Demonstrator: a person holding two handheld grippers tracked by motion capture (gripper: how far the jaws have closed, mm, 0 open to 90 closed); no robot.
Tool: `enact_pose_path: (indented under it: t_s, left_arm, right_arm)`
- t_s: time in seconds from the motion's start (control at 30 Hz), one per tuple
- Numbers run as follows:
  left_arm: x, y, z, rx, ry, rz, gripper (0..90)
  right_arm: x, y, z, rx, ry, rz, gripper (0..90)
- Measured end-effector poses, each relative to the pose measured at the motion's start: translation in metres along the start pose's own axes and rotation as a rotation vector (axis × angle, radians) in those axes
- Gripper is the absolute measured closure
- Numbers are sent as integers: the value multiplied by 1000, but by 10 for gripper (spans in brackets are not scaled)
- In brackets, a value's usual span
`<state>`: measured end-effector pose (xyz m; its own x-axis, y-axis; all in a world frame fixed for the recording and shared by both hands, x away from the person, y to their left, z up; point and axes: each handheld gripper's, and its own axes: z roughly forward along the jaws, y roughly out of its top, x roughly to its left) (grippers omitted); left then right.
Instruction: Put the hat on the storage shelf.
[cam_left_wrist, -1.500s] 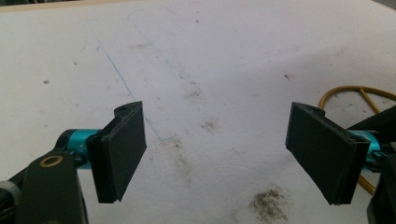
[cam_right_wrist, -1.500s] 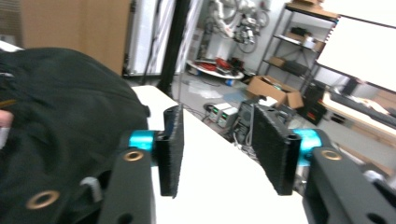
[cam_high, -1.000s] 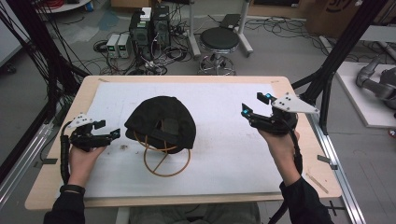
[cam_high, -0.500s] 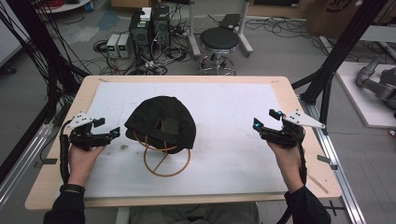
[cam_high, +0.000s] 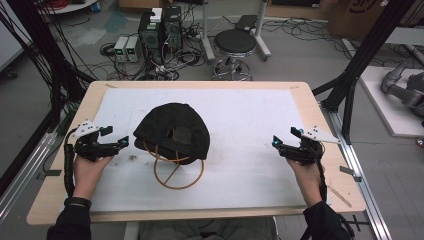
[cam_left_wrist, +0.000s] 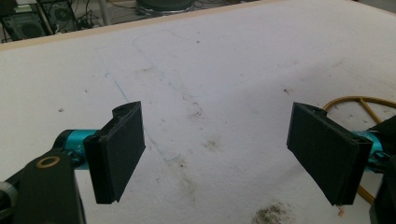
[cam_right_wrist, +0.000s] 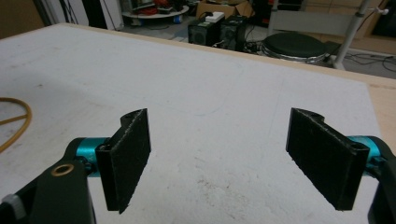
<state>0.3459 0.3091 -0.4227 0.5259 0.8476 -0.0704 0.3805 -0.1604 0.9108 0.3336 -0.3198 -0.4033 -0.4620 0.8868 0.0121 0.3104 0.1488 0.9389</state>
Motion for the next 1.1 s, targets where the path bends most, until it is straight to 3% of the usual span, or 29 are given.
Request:
enact_pose_path:
  t_s: [0.33, 1.1]
  left_arm:
    - [-1, 1, -1, -4, 1, 2, 190]
    - [2, 1, -2, -6, 9, -11, 180]
  right_arm:
    - [-13, -6, -1, 15, -43, 26, 208]
    - [-13, -6, 2, 19, -43, 15, 197]
